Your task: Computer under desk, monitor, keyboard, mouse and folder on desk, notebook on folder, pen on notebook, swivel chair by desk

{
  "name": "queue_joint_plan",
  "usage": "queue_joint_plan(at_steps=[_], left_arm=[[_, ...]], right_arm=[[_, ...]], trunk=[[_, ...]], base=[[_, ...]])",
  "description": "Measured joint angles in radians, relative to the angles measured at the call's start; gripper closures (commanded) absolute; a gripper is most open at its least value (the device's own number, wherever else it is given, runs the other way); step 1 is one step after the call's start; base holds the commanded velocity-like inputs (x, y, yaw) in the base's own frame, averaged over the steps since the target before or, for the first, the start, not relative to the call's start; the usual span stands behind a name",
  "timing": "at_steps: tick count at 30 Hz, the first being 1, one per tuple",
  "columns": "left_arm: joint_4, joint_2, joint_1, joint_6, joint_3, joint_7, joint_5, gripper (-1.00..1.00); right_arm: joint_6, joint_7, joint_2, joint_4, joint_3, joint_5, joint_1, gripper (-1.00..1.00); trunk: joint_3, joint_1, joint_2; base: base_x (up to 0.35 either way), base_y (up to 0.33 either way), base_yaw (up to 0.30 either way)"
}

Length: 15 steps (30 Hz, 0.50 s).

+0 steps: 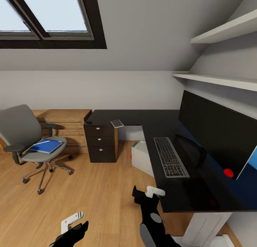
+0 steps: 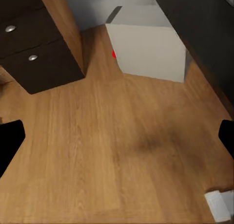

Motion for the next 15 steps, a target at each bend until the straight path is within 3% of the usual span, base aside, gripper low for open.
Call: queue_joint_plan(at_steps=[4, 8, 10, 15], left_arm=[[0.000, 0.000, 0.000, -0.001, 0.000, 0.000, 0.000, -1.00], [0.000, 0.000, 0.000, -0.001, 0.001, 0.000, 0.000, -1.00], [0.000, 0.000, 0.000, -0.001, 0.001, 0.000, 0.000, -1.00], [0.000, 0.000, 0.000, -0.001, 0.001, 0.000, 0.000, -1.00]], right_arm=[[-0.056, -0.026, 0.000, 0.004, 0.022, 0.010, 0.000, -1.00], [-0.076, -0.036, 0.000, 0.003, 0.139, 0.032, 0.000, -1.00], [-0.054, -0.044, 0.000, 0.002, 0.190, 0.045, 0.000, -1.00], [0.095, -0.052, 0.000, -0.004, 0.219, 0.092, -0.001, -1.00]], trunk=[[0.000, 0.000, 0.000], [0.000, 0.000, 0.000], [0.000, 0.000, 0.000], [0.000, 0.000, 0.000]], base=[[0.292, 0.128, 0.000], [0.298, 0.130, 0.000], [0.299, 0.131, 0.000], [0.299, 0.131, 0.000]])
